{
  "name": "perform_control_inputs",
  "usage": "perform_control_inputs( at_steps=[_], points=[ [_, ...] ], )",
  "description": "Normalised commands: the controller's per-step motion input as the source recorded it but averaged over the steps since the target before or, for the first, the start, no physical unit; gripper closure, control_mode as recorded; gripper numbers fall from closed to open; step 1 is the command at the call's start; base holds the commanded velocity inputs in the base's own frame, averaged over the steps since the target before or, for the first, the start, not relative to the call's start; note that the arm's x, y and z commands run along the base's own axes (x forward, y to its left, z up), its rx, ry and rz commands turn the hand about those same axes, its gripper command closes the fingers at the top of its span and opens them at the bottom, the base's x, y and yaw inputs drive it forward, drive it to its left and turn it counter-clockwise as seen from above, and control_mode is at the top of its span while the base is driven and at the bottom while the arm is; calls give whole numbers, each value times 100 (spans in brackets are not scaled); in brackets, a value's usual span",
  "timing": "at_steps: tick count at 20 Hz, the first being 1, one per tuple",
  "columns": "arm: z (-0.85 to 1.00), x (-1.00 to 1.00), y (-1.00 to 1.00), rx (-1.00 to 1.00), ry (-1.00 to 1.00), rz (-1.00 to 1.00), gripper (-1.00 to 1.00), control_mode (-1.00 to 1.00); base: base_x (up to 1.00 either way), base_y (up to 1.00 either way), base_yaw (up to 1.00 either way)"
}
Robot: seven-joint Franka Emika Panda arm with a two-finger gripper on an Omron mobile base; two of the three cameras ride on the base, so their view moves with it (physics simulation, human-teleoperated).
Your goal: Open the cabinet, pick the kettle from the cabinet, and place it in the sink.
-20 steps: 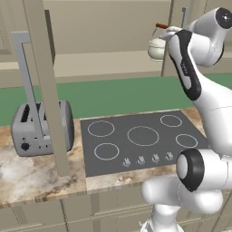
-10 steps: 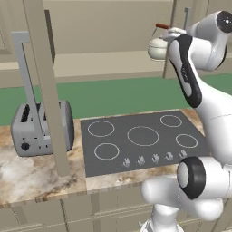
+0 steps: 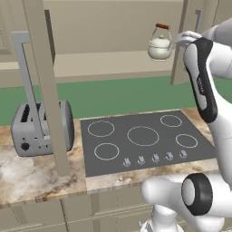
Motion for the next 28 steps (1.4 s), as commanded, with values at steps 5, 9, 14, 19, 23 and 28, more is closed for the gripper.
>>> perform_control_inputs(
  at_steps=[5, 9, 14, 19, 23, 28],
  points=[
    [0, -73, -35, 2, -1, 0, 100, -100, 0, 0, 0],
    [0, -75, -38, 3, -3, 0, 100, -100, 0, 0, 0],
    [0, -73, -43, 4, -4, 0, 100, -100, 0, 0, 0],
    [0, -70, -46, 4, -5, 0, 100, -100, 0, 0, 0],
    [0, -67, -49, 3, -6, 0, 100, -100, 0, 0, 0],
    [0, -62, -43, 2, -4, 0, 100, -100, 0, 0, 0]
  ],
)
